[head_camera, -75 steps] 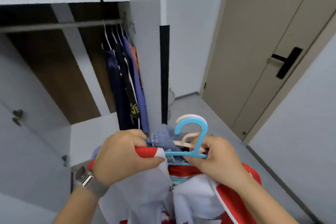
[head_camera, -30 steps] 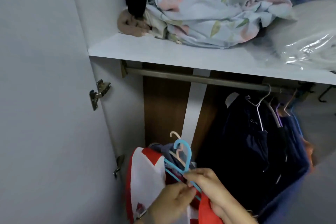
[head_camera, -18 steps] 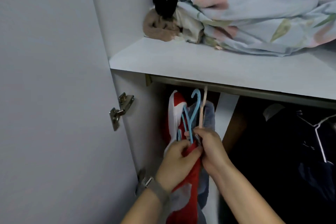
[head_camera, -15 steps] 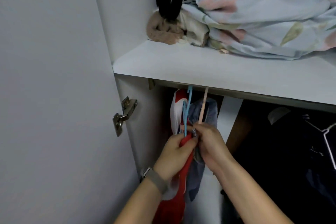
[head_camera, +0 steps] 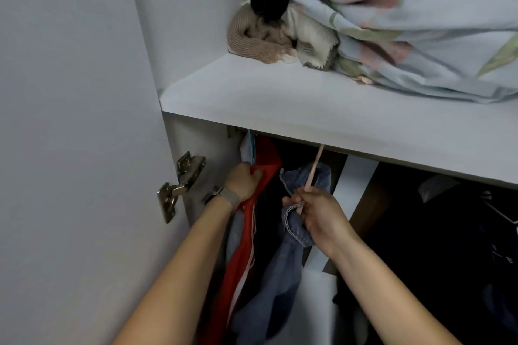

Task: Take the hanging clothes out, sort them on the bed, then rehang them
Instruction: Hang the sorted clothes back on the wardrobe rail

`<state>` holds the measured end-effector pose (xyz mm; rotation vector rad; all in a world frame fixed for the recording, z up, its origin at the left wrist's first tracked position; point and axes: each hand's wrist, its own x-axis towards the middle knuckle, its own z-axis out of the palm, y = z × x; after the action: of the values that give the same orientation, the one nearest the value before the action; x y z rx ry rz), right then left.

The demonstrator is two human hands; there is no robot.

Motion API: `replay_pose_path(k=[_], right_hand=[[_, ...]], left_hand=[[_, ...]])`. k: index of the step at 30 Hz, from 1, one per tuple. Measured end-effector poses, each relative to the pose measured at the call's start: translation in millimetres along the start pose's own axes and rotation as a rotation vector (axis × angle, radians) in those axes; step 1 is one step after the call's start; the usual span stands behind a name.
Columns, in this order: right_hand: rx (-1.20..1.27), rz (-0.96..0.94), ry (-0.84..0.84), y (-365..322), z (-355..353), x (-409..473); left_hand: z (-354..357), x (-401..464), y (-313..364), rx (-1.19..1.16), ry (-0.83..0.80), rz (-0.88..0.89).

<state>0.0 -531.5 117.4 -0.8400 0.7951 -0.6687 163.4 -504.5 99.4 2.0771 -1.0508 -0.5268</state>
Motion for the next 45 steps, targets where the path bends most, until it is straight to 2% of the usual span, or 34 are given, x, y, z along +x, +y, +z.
replay_pose_path(k=[5,8,11,15,17,23,28,30,33,36,40,45], right_hand=[[-0.018,0.017,-0.026,1.6,-14.3,5.7],[-0.056,0.019,-0.04,2.2,-16.7,7.1],[-0.11,0.018,-0.078,0.8,-11.6,6.6],[-0.104,-0.049,-0.126,-17.1,6.0,11.1],[-0.124,-0.108,-0.101,-27.8,15.2,23.9],[-0.444,-0.112,0.043,-10.3,25.5,67.3],[-0.65,-0.166,0.048,13.9,15.4,89.6],[-0.819,-0.265,0.032,18.1,12.3,88.9],[-1.232,-0.564,0.046,33.3,-6.2,71.4],[-1.237,-0.688,0.001,58.7,-36.1,43.9],[-1.254,-0.572,0.014,77.5,-91.8,15.7],[-1.418,-0.244,0.178,57.8,-178.1,-32.1]], left_hand=[[11.8,8.2,-8.5,0.205,-0.021,-0.048],[10.3,7.2,-7.6,0.25,0.038,-0.057],[16.8,-5.1,-15.4,0.219,0.123,-0.069],[14.7,-26.5,-24.0,0.127,0.288,0.004],[10.0,-34.3,-26.8,0.115,0.299,0.031],[5.4,-54.9,-47.6,0.102,0.239,0.024],[5.9,-73.3,-57.0,0.098,0.248,0.008],[7.1,-81.8,-55.6,0.097,0.249,0.02],[10.9,-95.7,-51.8,0.118,0.227,0.061],[13.9,-108.9,-44.6,0.137,0.226,0.126],[32.0,-109.1,-20.7,0.105,0.156,0.227],[82.0,-116.5,16.2,0.359,0.0,0.403]])
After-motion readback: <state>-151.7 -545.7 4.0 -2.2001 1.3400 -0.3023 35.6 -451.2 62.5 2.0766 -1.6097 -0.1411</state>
